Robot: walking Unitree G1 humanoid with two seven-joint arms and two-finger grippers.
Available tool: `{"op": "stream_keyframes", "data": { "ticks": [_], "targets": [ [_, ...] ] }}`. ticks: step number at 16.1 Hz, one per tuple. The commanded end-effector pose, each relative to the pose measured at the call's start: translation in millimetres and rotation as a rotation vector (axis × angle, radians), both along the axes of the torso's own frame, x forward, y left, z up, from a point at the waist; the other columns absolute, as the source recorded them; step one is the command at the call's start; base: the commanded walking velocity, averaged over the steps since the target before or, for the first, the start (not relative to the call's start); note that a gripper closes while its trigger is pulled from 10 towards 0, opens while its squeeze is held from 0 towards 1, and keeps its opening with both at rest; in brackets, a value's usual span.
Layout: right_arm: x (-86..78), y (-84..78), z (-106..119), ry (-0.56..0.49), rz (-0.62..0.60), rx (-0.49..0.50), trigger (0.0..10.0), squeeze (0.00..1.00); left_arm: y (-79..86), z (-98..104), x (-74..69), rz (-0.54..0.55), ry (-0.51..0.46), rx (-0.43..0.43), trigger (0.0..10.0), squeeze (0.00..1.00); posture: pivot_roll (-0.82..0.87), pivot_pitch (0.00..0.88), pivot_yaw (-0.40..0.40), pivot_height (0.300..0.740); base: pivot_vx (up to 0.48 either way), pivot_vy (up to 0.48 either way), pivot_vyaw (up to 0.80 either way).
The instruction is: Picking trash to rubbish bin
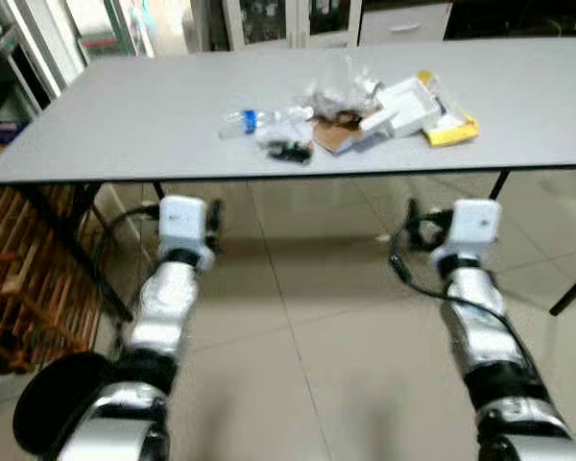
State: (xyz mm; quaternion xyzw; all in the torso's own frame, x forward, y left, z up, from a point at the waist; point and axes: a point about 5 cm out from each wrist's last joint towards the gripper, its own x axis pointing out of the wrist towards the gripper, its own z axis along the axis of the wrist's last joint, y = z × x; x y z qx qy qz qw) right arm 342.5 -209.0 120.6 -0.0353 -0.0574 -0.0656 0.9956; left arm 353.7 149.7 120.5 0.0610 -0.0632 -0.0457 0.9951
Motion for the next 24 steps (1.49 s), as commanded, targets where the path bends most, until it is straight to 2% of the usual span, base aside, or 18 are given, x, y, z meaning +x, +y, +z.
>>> {"op": "stream_keyframes", "data": {
  "ticks": [1,3,5,6,9,12,17,24],
  "targets": [
    [5.1,5.1,16,-0.056,0.004,0.011,10.0,0.0,5.0,16,4.6,0.01,-0.059,0.02,10.0,0.0,-0.06,0.015,0.053,0.74,0.33,0.0,0.0],
    [8.7,11.6,31,-0.101,0.022,0.006,10.0,0.0,-0.1,30,7.4,-0.003,-0.106,0.007,10.0,0.0,-0.06,0.008,0.054,0.74,0.334,0.0,0.0],
    [8.1,18.5,32,-0.088,0.088,-0.062,10.0,0.0,-3.8,37,7.6,-0.038,-0.131,0.026,10.0,0.0,-0.06,0.005,0.056,0.74,0.328,0.0,0.0],
    [6.7,14.9,28,-0.072,0.101,-0.09,10.0,0.0,-2.0,40,7.7,-0.048,-0.14,0.047,10.0,0.0,-0.06,0.0,0.056,0.74,0.337,0.0,0.0],
    [6.6,9.3,28,-0.055,0.08,-0.106,10.0,0.0,2.8,39,7.7,-0.03,-0.131,0.052,10.0,0.0,-0.07,0.0,0.063,0.74,0.331,0.0,0.0],
    [5.1,19.2,27,-0.032,0.172,-0.189,10.0,0.0,-4.2,37,7.0,-0.06,-0.119,0.083,10.0,0.0,-0.08,0.007,0.063,0.74,0.333,0.0,0.0],
    [9.2,18.8,35,-0.033,0.225,-0.272,10.0,0.0,-7.4,35,7.9,-0.058,-0.103,0.087,10.0,0.0,-0.07,0.022,0.05,0.74,0.333,0.0,0.0],
    [11.8,22.5,36,-0.03,0.207,-0.243,10.0,0.0,-9.3,33,6.9,-0.061,-0.099,0.102,10.0,0.0,-0.06,0.033,0.044,0.74,0.329,0.0,0.0]
  ]
}}
